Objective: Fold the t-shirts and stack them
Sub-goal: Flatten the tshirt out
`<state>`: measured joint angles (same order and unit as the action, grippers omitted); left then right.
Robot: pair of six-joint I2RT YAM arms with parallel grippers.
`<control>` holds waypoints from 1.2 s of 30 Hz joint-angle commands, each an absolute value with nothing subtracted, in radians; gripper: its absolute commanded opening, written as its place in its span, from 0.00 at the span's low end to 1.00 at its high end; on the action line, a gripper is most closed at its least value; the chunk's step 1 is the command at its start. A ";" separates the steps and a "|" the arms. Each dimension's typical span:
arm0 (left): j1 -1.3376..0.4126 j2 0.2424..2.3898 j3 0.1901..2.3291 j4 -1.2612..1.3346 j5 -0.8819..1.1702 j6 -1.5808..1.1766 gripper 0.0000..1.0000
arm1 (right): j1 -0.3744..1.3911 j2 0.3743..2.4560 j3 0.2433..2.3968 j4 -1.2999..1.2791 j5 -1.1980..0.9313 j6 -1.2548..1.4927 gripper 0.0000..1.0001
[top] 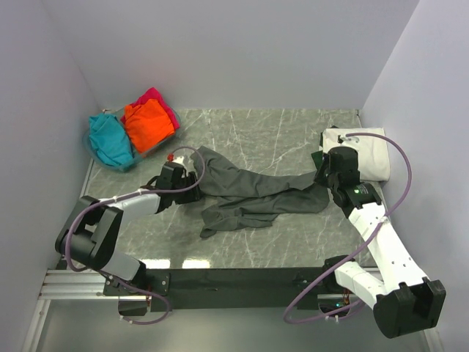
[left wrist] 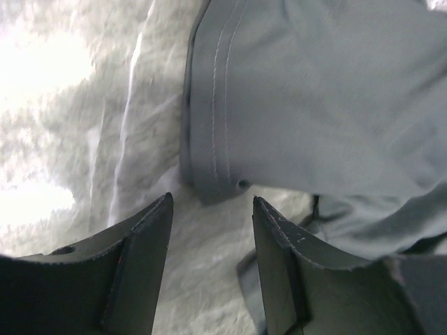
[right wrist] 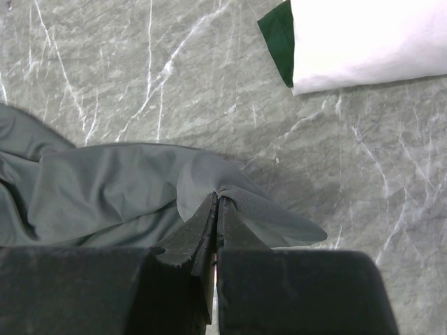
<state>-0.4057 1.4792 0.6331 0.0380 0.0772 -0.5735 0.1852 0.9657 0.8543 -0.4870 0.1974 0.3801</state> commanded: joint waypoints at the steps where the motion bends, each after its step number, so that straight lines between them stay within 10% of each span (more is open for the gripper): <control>1: -0.417 1.514 0.669 0.084 0.043 -0.592 0.56 | 0.179 0.942 0.877 -0.459 0.210 0.373 0.00; 7: -0.425 1.578 0.698 0.106 0.041 -0.583 0.46 | 0.179 0.934 0.879 -0.462 0.212 0.373 0.00; 11: -0.425 1.594 0.732 0.046 0.034 -0.549 0.01 | 0.179 0.930 0.876 -0.466 0.215 0.371 0.00; 27: -0.301 1.478 0.966 -0.410 0.186 -0.452 0.01 | 0.181 0.977 0.910 -0.465 0.203 0.354 0.00; 32: -0.288 1.615 0.985 -0.262 0.053 -0.506 0.27 | 0.179 1.006 0.911 -0.445 0.189 0.351 0.00; 36: -0.287 1.600 1.002 -0.193 -0.075 -0.541 0.27 | 0.179 1.017 0.913 -0.436 0.189 0.347 0.00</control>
